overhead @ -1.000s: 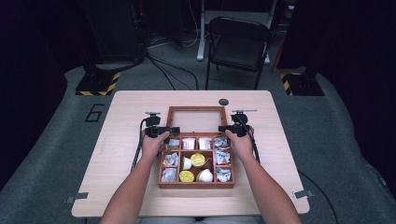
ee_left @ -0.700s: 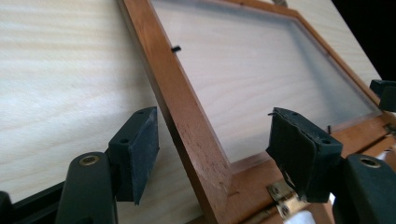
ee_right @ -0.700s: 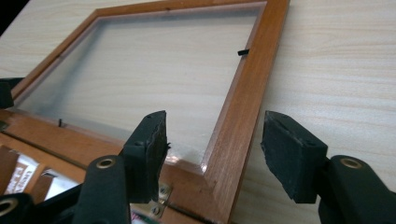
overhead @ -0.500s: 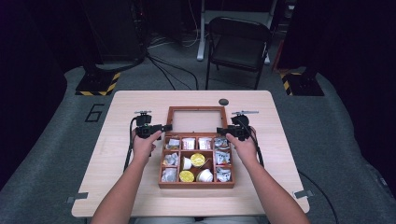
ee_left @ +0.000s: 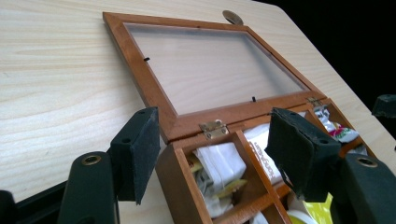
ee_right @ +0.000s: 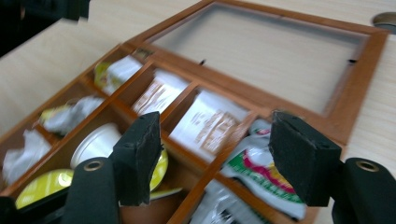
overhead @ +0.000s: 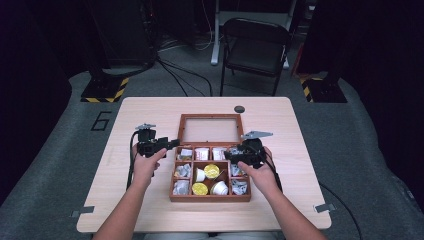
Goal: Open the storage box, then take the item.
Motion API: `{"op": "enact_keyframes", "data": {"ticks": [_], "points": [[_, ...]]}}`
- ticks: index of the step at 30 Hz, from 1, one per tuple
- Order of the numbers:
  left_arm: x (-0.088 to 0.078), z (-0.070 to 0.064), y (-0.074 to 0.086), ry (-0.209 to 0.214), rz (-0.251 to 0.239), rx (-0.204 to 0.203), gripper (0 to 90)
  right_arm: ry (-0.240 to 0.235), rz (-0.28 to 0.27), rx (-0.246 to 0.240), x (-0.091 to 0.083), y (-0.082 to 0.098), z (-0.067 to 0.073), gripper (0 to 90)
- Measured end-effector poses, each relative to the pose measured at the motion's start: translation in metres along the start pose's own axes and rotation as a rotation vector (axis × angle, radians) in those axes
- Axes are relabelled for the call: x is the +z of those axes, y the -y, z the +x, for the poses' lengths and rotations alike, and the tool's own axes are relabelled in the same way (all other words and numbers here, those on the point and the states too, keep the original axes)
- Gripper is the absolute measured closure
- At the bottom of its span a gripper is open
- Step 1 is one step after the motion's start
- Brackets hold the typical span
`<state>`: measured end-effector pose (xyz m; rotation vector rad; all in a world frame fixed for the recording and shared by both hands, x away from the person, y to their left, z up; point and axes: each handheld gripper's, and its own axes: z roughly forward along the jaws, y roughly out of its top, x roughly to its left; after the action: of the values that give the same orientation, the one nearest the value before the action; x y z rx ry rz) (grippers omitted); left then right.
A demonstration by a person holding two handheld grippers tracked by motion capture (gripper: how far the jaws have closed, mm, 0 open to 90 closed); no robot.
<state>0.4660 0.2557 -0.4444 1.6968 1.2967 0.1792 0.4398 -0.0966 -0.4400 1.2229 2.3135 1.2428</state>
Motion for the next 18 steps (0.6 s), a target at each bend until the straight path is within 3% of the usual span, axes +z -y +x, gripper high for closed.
{"op": "enact_keyframes", "data": {"ticks": [1,3,7,10,18], "points": [[-0.002,-0.001,0.0,-0.001,-0.004,0.008,34.3,-0.005,0.008,-0.037,0.0,0.003,0.009,35.0],[-0.005,-0.003,0.002,0.006,-0.008,0.008,34.3,-0.012,0.008,-0.054,0.0,0.004,0.012,35.4],[-0.007,-0.007,0.003,0.02,-0.011,0.005,34.3,-0.035,0.022,-0.062,0.0,0.008,0.02,35.6],[-0.007,-0.011,0.004,0.021,-0.004,0.027,34.2,-0.058,0.037,-0.061,0.003,0.012,0.026,37.0],[-0.006,-0.014,0.006,0.018,0.01,0.052,34.0,-0.095,0.106,-0.1,0.021,0.018,0.041,37.5]]}}
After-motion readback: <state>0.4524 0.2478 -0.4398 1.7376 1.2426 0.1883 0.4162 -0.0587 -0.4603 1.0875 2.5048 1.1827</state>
